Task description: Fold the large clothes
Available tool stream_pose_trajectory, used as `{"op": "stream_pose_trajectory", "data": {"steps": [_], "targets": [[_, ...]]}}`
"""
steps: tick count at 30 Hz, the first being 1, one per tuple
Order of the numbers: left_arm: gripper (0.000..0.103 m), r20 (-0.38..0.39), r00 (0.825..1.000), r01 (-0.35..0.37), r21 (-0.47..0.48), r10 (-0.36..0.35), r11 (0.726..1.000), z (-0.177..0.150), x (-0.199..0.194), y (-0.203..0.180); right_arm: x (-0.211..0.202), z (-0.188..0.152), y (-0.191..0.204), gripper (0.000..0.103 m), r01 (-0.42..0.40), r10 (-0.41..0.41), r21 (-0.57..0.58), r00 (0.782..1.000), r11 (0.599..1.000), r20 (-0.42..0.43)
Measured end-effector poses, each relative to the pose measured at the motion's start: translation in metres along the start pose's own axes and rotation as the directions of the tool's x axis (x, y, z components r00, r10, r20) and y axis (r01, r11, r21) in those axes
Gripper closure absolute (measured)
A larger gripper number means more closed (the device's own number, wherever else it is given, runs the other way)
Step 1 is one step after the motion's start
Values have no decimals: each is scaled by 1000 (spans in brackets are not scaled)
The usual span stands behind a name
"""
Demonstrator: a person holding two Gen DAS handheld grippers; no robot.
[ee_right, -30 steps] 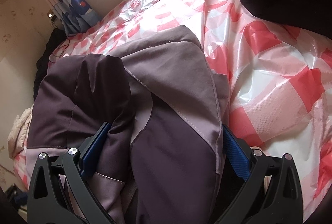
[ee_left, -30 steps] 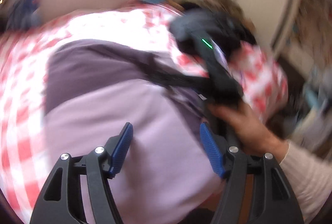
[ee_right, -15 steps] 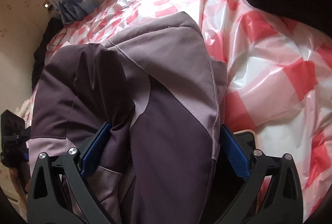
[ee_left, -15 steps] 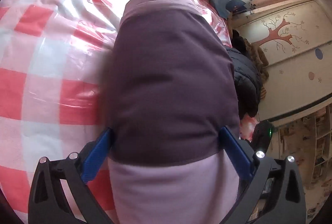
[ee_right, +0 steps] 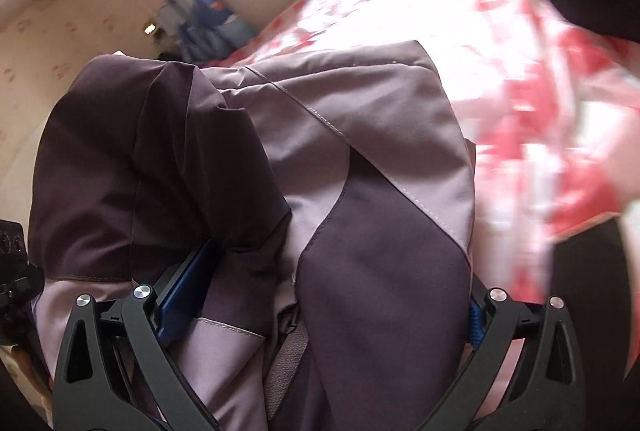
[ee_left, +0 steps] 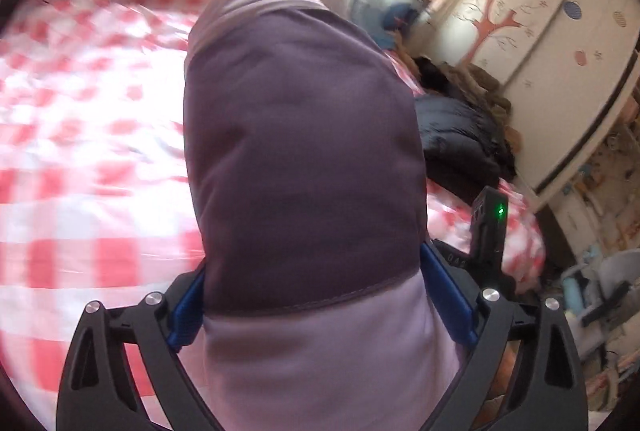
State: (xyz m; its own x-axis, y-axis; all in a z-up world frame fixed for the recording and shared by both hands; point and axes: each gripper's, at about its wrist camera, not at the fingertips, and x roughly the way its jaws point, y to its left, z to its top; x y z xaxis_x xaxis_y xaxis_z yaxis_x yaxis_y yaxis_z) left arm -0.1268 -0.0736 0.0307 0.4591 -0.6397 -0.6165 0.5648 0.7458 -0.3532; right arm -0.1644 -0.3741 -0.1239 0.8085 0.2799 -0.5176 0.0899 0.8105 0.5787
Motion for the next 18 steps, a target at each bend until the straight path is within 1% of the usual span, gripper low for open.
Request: {"op": "stream_pose_trajectory", "data": {"steps": [2, 3, 5, 6, 7, 8, 9, 10, 11, 12, 13, 15, 16, 18], "targets": [[13, 48, 994, -98, -21, 99, 995, 3, -34, 28, 32, 8, 46, 6, -48, 45, -57, 998, 997, -39], [13, 69, 987, -144, -46, 147, 988, 5, -51, 44, 50, 11, 70, 6, -75, 70, -87, 996, 993, -56], [13, 100, 965, -235, -90, 243, 968, 6, -75, 75, 88, 13, 113, 6, -126, 114, -128, 989, 984, -91], [13, 89, 953, -279, -123, 291, 952, 5, -82, 97, 109, 11, 132, 6, -135, 119, -152, 987, 979, -110], [13, 62, 941, -320, -154, 332, 935, 2, -83, 116, 130, 6, 148, 6, -116, 93, -181, 986, 976, -135], [13, 20, 927, -365, -190, 375, 911, -4, -79, 139, 153, -3, 158, 6, -94, 58, -207, 983, 974, -172], [13, -28, 916, -395, -241, 401, 886, -14, -71, 163, 178, -11, 163, 6, -84, 33, -216, 973, 973, -229], [10, -56, 913, -403, -287, 405, 869, -25, -63, 182, 191, -15, 161, 6, -98, 47, -184, 964, 978, -263], [8, -52, 919, -386, -316, 390, 867, -34, -60, 193, 194, -13, 157, 6, -109, 63, -151, 958, 983, -280], [6, -36, 929, -357, -345, 367, 868, -40, -60, 198, 191, -11, 157, 6, -108, 60, -159, 957, 981, -283], [5, -26, 930, -352, -346, 366, 870, -41, -60, 196, 185, -10, 157, 6, -106, 52, -178, 958, 978, -282], [5, -10, 917, -382, -315, 400, 869, -40, -57, 183, 162, -3, 151, 6, -87, 43, -166, 967, 982, -250], [5, -6, 909, -397, -311, 416, 863, -43, -60, 181, 147, 0, 148, 6, -77, 40, -162, 975, 984, -220], [5, 3, 890, -432, -319, 456, 844, -47, -61, 175, 118, -3, 140, 6, -21, -2, -150, 989, 988, -150]]}}
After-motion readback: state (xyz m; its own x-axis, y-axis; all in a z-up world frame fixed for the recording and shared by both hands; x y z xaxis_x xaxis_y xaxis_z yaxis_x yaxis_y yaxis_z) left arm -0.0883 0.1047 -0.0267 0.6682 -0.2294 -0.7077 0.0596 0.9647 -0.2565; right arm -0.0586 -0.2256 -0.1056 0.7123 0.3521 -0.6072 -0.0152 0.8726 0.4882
